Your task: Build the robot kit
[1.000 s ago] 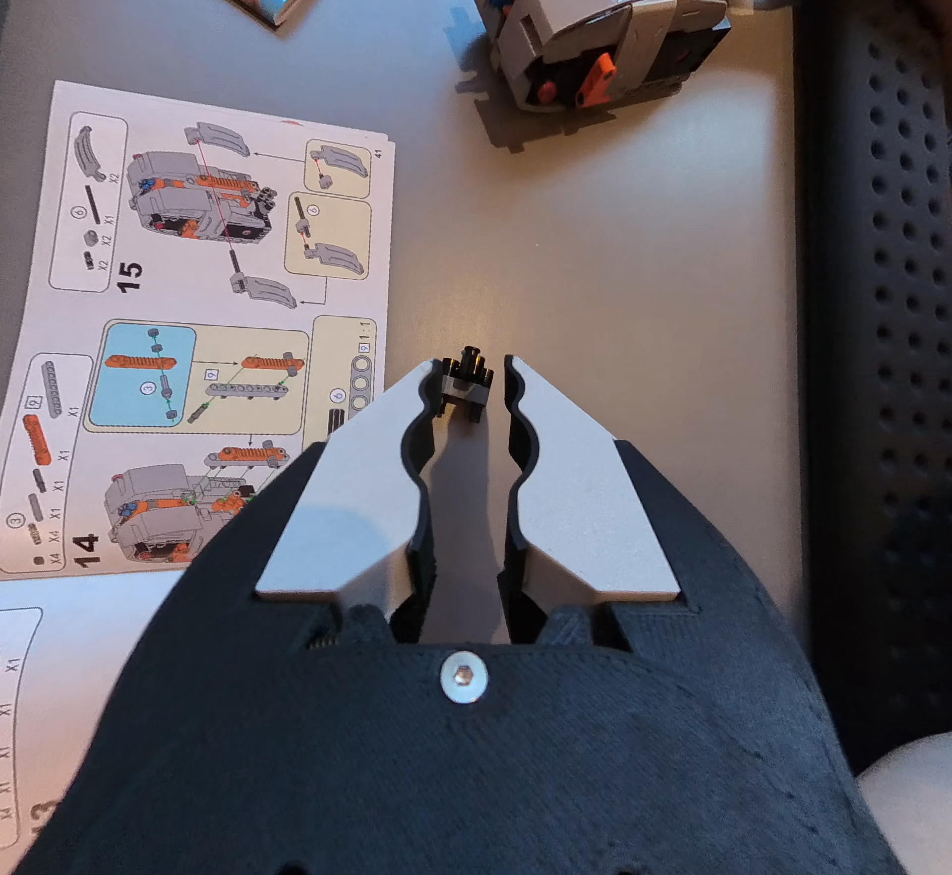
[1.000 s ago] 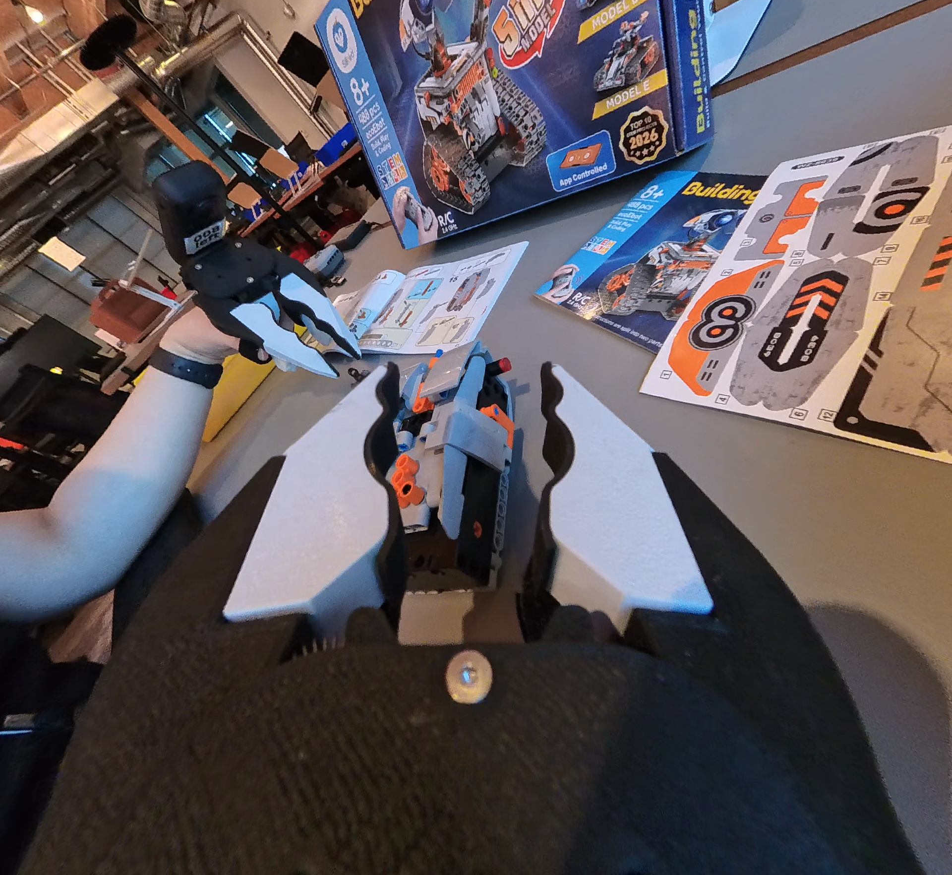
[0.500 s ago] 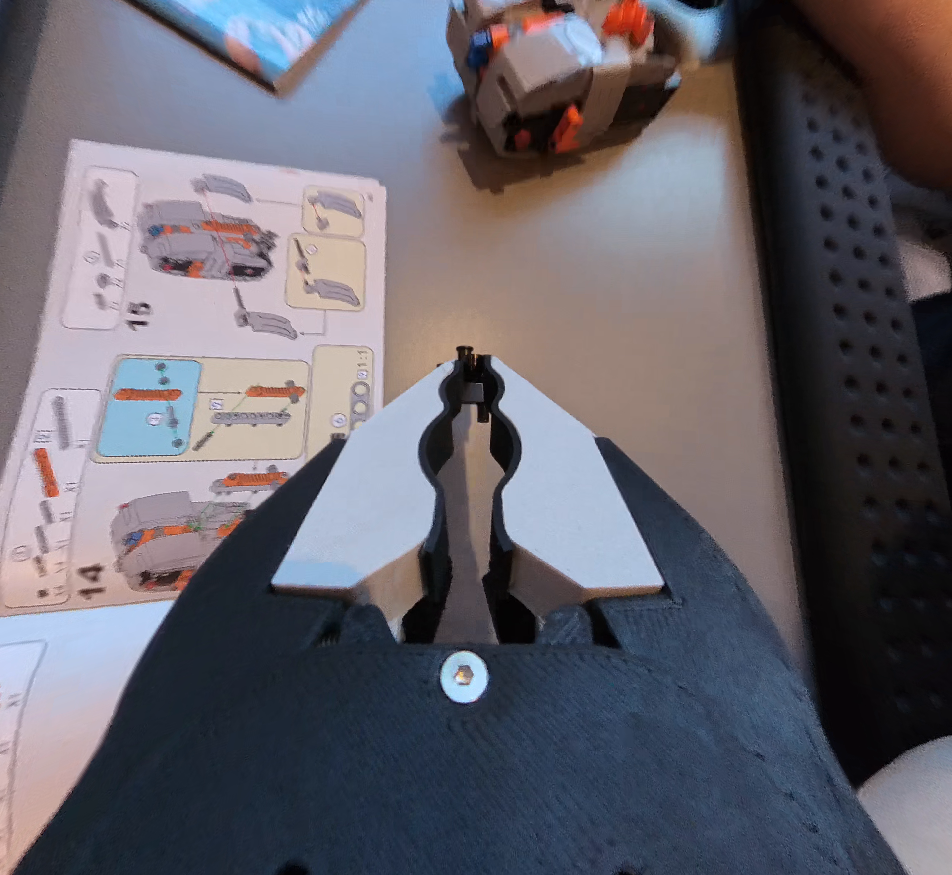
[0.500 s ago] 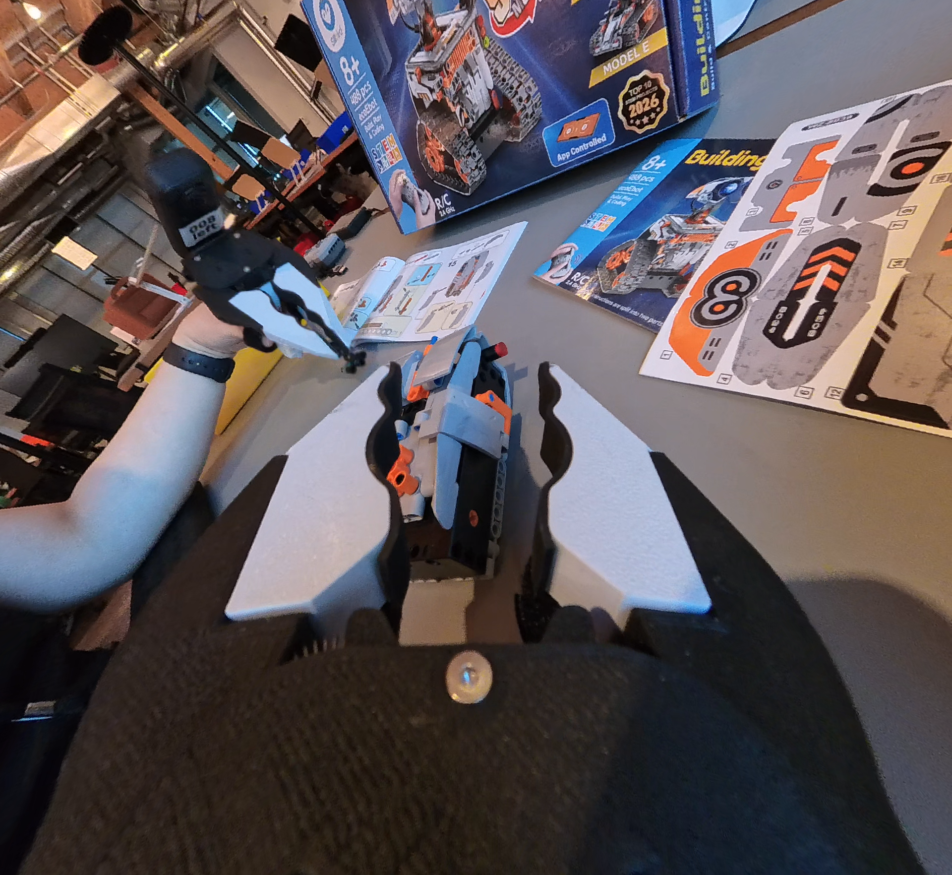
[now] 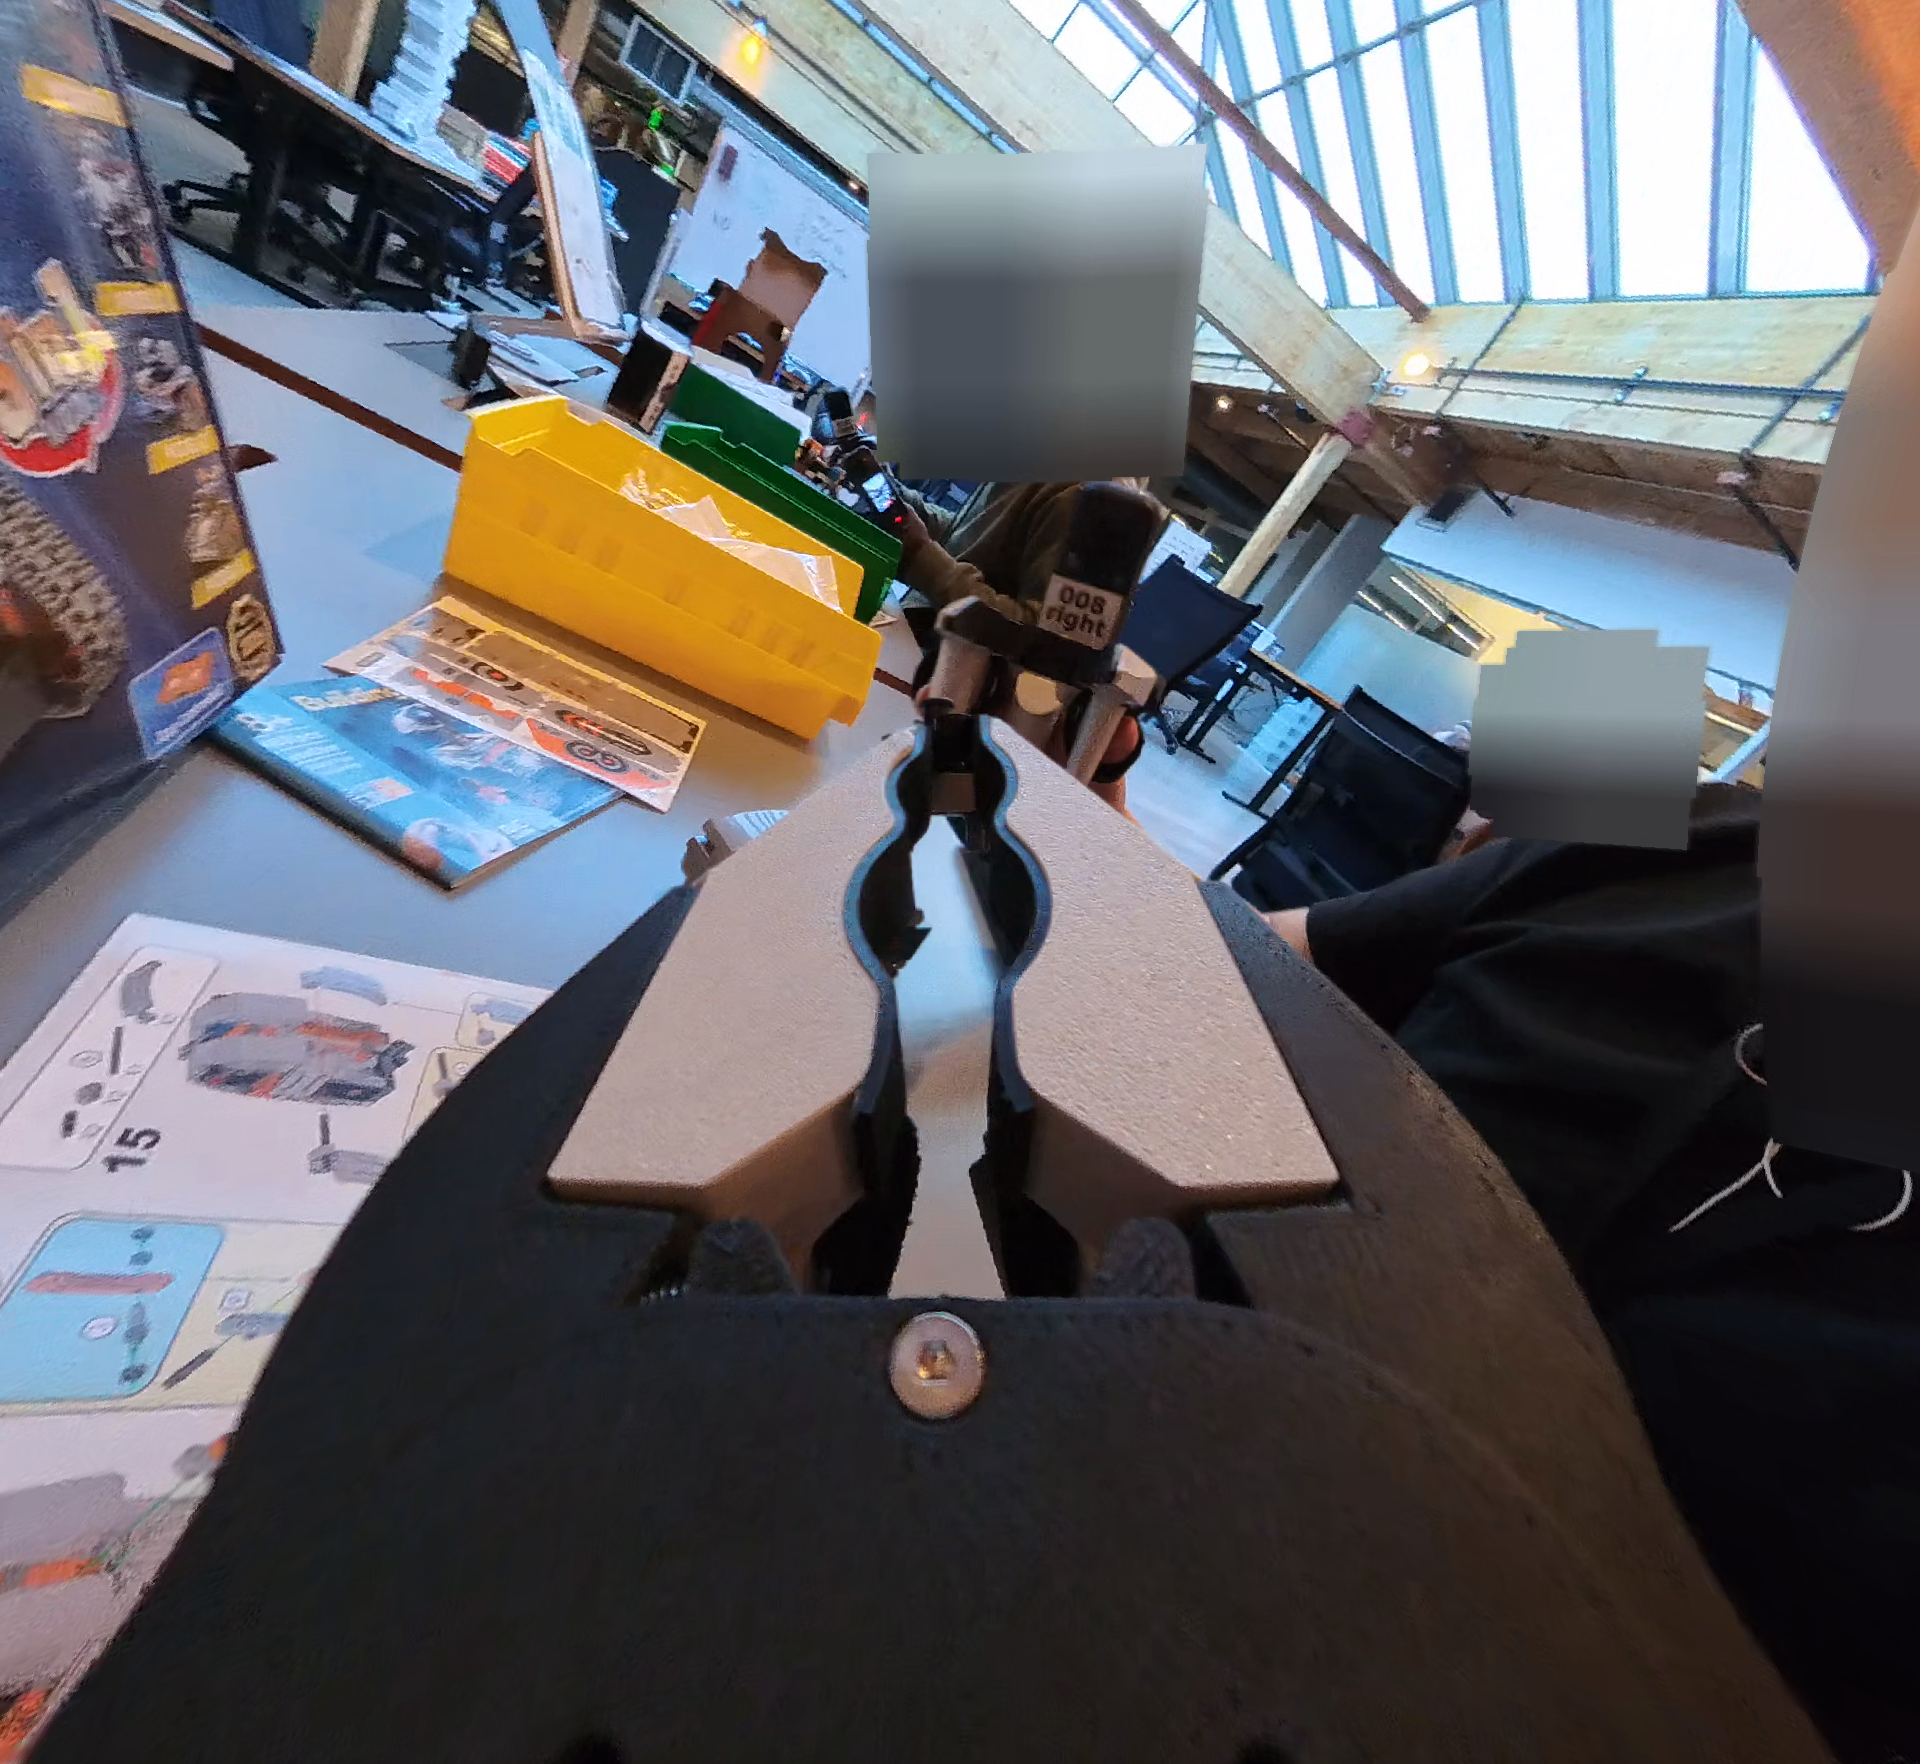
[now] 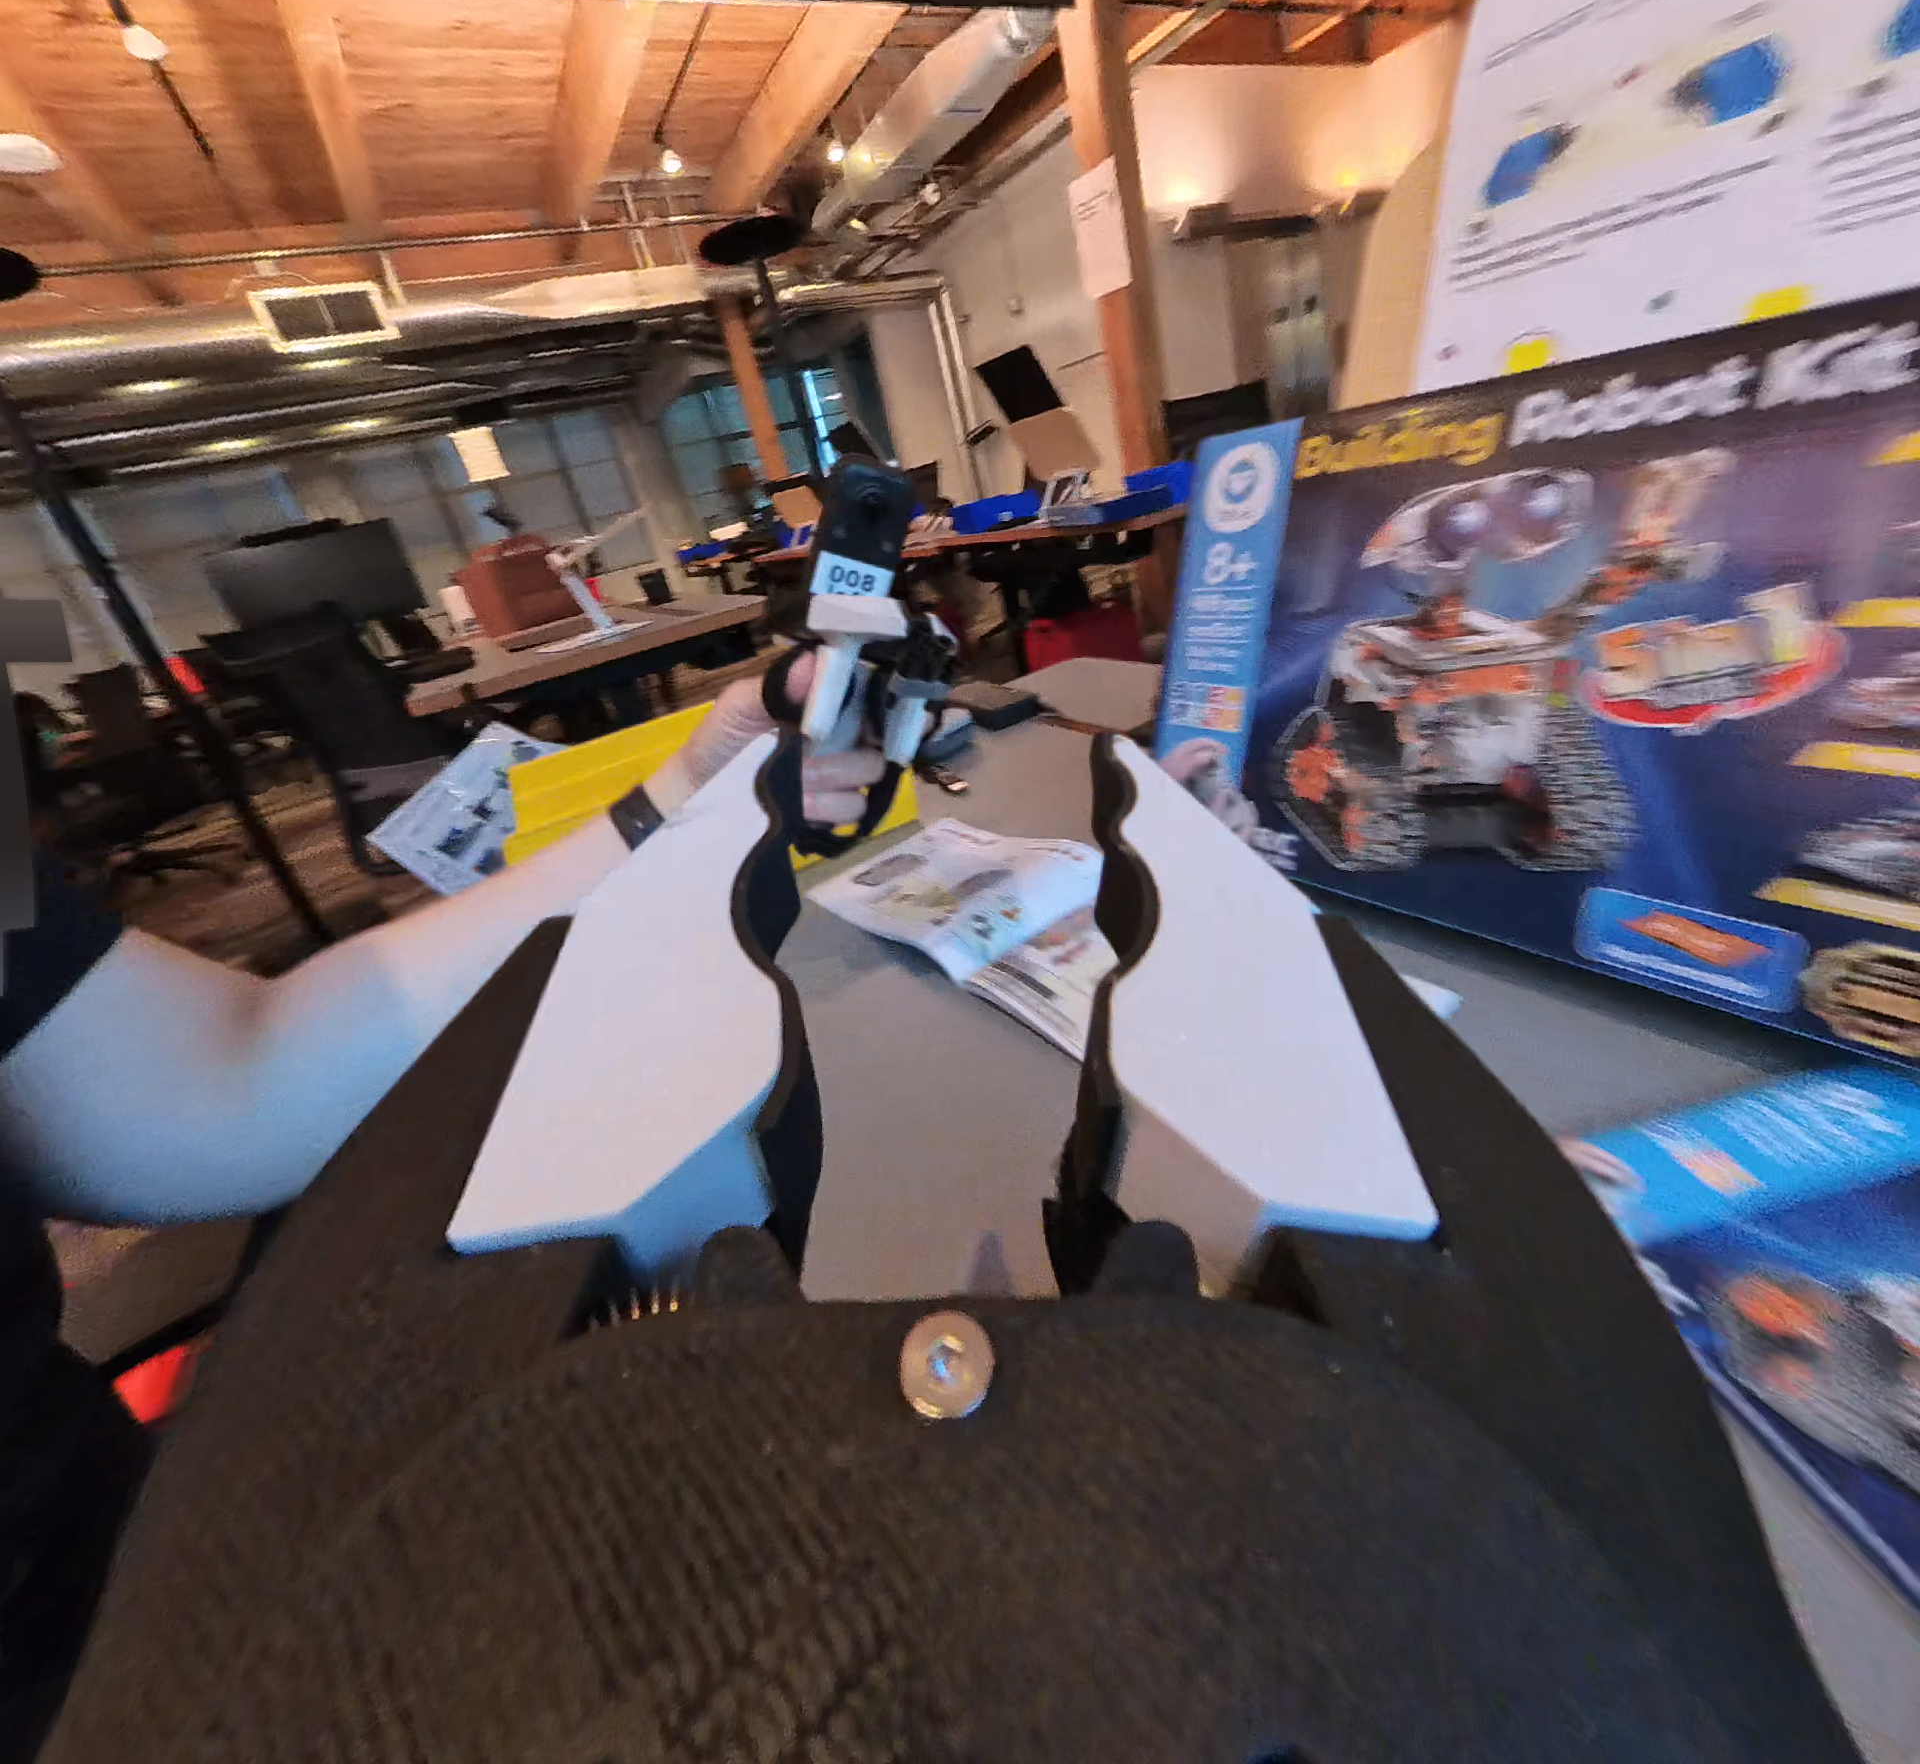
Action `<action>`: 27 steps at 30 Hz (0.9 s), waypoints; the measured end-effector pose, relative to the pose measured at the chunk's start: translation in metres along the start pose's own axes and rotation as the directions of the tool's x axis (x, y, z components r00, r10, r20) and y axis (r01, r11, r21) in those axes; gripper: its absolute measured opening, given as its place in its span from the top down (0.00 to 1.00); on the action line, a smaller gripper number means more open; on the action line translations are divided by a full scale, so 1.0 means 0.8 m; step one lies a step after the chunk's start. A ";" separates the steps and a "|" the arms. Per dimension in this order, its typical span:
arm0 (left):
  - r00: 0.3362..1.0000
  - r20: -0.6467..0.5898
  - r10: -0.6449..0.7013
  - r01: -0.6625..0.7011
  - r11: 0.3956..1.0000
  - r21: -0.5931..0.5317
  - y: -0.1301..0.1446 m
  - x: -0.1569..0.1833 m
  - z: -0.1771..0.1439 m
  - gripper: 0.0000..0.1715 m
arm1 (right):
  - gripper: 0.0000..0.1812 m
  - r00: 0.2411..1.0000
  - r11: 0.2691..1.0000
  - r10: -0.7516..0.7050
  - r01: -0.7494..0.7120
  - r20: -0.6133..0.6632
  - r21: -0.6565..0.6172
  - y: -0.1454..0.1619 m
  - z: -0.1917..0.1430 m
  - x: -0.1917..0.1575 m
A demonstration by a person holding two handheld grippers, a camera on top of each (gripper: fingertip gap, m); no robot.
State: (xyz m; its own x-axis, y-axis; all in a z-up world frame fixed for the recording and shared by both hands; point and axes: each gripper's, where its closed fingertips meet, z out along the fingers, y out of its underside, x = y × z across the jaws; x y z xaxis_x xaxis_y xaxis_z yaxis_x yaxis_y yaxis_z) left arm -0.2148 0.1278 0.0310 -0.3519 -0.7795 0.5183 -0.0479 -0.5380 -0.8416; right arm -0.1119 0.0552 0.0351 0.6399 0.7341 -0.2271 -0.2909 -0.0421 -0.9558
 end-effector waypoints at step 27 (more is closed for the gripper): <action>0.989 -0.142 0.042 -0.080 0.958 -0.274 0.064 0.026 0.026 0.98 | 0.88 0.961 0.971 0.060 0.007 0.271 -0.237 0.087 0.103 -0.044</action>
State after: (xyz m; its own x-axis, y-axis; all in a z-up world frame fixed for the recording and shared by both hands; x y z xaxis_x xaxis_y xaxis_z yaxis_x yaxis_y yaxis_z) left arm -0.2052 0.0769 0.0019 -0.4826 -0.7482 0.4553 -0.2740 -0.3648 -0.8899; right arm -0.2134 0.0820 -0.0083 0.4050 0.8863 -0.2246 -0.1098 -0.1968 -0.9743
